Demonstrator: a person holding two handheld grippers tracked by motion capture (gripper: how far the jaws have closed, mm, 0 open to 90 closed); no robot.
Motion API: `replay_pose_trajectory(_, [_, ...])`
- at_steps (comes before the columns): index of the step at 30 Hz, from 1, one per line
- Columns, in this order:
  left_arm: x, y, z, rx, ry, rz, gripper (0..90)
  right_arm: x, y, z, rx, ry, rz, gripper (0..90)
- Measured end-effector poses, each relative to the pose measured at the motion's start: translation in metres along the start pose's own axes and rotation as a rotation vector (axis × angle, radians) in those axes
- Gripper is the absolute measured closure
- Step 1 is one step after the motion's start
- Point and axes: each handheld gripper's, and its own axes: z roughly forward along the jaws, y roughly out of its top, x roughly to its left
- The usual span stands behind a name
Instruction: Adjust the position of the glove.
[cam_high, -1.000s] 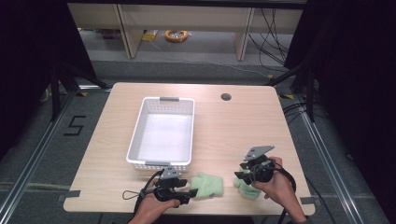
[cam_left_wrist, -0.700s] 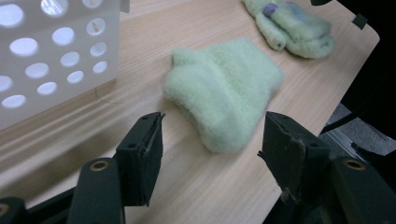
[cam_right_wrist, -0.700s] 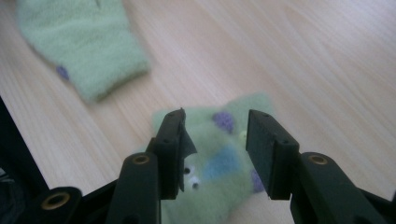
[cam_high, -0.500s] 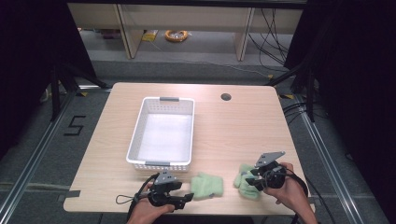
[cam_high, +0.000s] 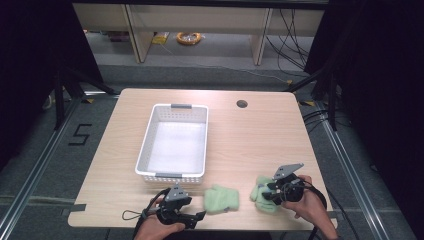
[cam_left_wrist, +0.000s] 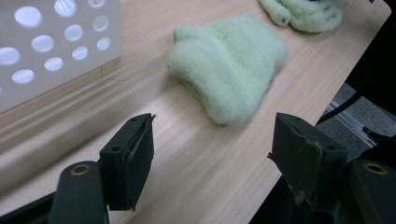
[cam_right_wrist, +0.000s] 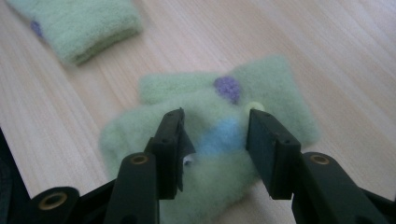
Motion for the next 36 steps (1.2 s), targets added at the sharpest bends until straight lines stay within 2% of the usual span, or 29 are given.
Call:
replay_pose_trajectory(2, [0.0,-0.001,-0.001,0.017,0.008,0.015,28.7,-0.001,-0.003,0.002,0.006,0.009,0.037,59.9])
replay_pose_trajectory(5, [0.0,-0.001,-0.001,0.019,0.0,0.014,28.7,-0.003,-0.005,0.003,-0.012,0.017,0.02,61.8])
replay_pose_trajectory(7, [0.001,-0.001,-0.002,0.019,0.001,0.019,28.7,-0.003,-0.006,0.003,-0.015,0.02,0.014,69.3])
replay_pose_trajectory(8, [-0.001,-0.002,-0.001,0.001,0.001,0.001,28.7,-0.003,-0.006,0.003,-0.014,0.037,0.029,74.4])
replay_pose_trajectory(9, [-0.001,-0.002,-0.001,0.001,0.001,0.001,28.7,-0.003,-0.006,0.003,-0.014,0.037,0.029,74.4])
replay_pose_trajectory(10, [-0.001,-0.003,-0.001,-0.005,-0.004,-0.002,28.8,-0.002,-0.006,0.003,-0.015,0.035,0.058,79.7])
replay_pose_trajectory(11, [0.0,-0.003,-0.001,0.009,-0.006,0.013,28.9,0.0,-0.006,0.002,-0.015,0.043,0.077,81.0])
replay_pose_trajectory(12, [0.0,-0.003,-0.001,0.023,0.01,0.009,29.0,-0.001,-0.006,0.002,-0.02,0.039,0.065,82.0])
replay_pose_trajectory(14, [0.0,-0.003,-0.002,0.014,-0.006,0.022,29.1,0.001,-0.004,-0.001,-0.001,0.051,0.074,83.2])
replay_pose_trajectory(15, [-0.002,-0.003,-0.001,0.0,-0.004,0.006,29.1,0.001,-0.004,-0.001,-0.026,0.046,0.066,83.3])
replay_pose_trajectory(17, [-0.001,-0.003,-0.001,-0.006,-0.006,0.009,29.3,0.001,-0.004,-0.002,-0.033,0.036,0.082,83.5])
replay_pose_trajectory(18, [0.0,-0.002,-0.002,0.01,-0.01,0.027,29.3,0.005,-0.002,-0.007,-0.048,0.047,0.099,83.6])
replay_pose_trajectory(19, [-0.001,-0.002,-0.001,-0.011,-0.015,0.009,29.4,0.003,-0.001,-0.008,-0.055,0.04,0.061,83.6])
replay_pose_trajectory(21, [-0.001,-0.002,-0.001,-0.005,-0.016,0.012,29.7,0.006,0.002,-0.016,-0.068,0.043,0.096,83.7])
replay_pose_trajectory(22, [-0.002,-0.002,-0.001,-0.01,-0.014,0.007,29.7,0.007,0.005,-0.02,-0.094,0.036,0.083,83.7])
replay_pose_trajectory(23, [-0.002,-0.002,-0.001,-0.01,-0.014,0.007,29.7,0.007,0.005,-0.02,-0.094,0.036,0.083,83.7])
replay_pose_trajectory(24, [-0.002,-0.002,-0.001,-0.015,-0.014,0.009,29.7,0.008,0.006,-0.022,-0.126,0.029,0.089,83.7])
replay_pose_trajectory(25, [-0.002,-0.002,-0.001,-0.011,-0.016,0.014,29.7,0.01,0.009,-0.027,-0.161,0.038,0.094,83.7])
replay_pose_trajectory(27, [-0.003,-0.001,-0.002,-0.026,-0.023,0.013,29.7,0.015,0.015,-0.035,-0.176,0.064,0.092,83.7])
replay_pose_trajectory(28, [-0.003,0.0,-0.003,-0.029,-0.021,0.016,29.7,0.021,0.02,-0.038,-0.214,0.073,0.085,83.6])
replay_pose_trajectory(29, [-0.003,0.0,-0.003,-0.029,-0.021,0.016,29.8,0.021,0.02,-0.038,-0.214,0.073,0.085,83.6])
replay_pose_trajectory(30, [-0.003,0.001,-0.003,-0.044,-0.021,0.014,29.7,0.032,0.026,-0.038,-0.232,0.093,0.118,83.7])
replay_pose_trajectory(31, [-0.003,0.001,-0.003,-0.044,-0.021,0.014,29.7,0.032,0.026,-0.038,-0.232,0.093,0.118,83.7])
replay_pose_trajectory(32, [-0.002,0.002,-0.005,-0.029,-0.025,0.023,29.7,0.039,0.033,-0.036,-0.26,0.119,0.106,83.6])
replay_pose_trajectory(34, [-0.004,0.003,-0.005,-0.045,-0.021,0.025,29.7,0.048,0.04,-0.032,-0.28,0.144,0.112,83.6])
replay_pose_trajectory(35, [-0.004,0.003,-0.005,-0.045,-0.021,0.025,29.8,0.05,0.043,-0.029,-0.288,0.144,0.09,83.5])
replay_pose_trajectory(36, [-0.004,0.004,-0.006,-0.039,-0.025,0.031,29.8,0.05,0.043,-0.029,-0.288,0.144,0.09,83.5])
